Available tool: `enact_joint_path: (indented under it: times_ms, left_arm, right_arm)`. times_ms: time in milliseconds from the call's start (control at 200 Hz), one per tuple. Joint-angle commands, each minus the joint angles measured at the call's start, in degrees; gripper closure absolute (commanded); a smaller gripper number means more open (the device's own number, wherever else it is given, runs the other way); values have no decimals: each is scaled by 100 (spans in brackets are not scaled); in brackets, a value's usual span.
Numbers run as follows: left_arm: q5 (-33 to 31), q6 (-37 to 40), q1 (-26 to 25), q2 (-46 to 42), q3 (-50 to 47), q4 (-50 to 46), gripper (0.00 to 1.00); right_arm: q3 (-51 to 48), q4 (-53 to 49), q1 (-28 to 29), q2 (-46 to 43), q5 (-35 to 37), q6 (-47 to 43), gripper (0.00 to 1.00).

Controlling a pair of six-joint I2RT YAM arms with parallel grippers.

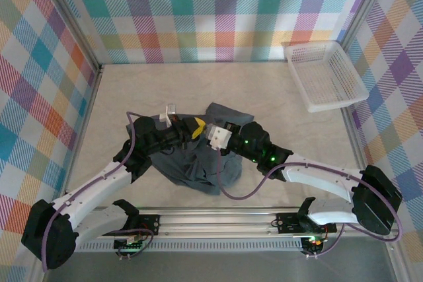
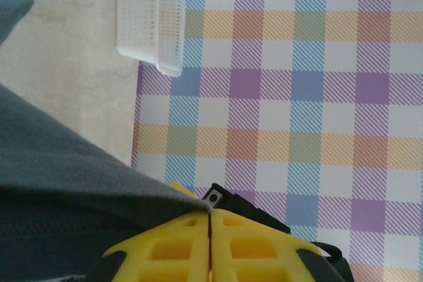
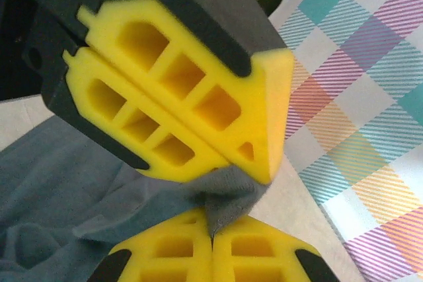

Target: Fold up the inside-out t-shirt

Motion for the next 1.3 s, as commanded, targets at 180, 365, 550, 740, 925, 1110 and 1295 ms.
enact_joint_path:
  times_ms: [180,365,550,740,925,1110,1295]
  left_arm:
    - [-2454,4702,692,-749,1887,-6588,47]
    - [-3993,5243,1403,603,2149,-7265,46]
    - [-1822,4567,1546,954,1420,-6240,49]
    - [-1521,2914,130,47,386,-5864,57]
    - [-1864,1263,-661,-395,-414,-5836,47]
    - [-1779,889,-665,-242,-987,-4571,45]
    - [-2159,750,-670,56,-1041,-4303,56]
  right_arm:
    - [-246,-854,-1496,-1326,-1601,2942,100]
    - [-829,-1316,-2238,-2226,-1198,4093,100]
    - [-344,-2693,-2661,-2187,-801,4880,100]
    - [310,-3339,-2756,-1420,-774,5147,100]
    - [421,-3030,-2765,-1038,-1160,5240,100]
    - [291,-2947,-2765,-1175,-1433,5190,100]
    - [133,-2882,-2766,-1363,-1474,5194,100]
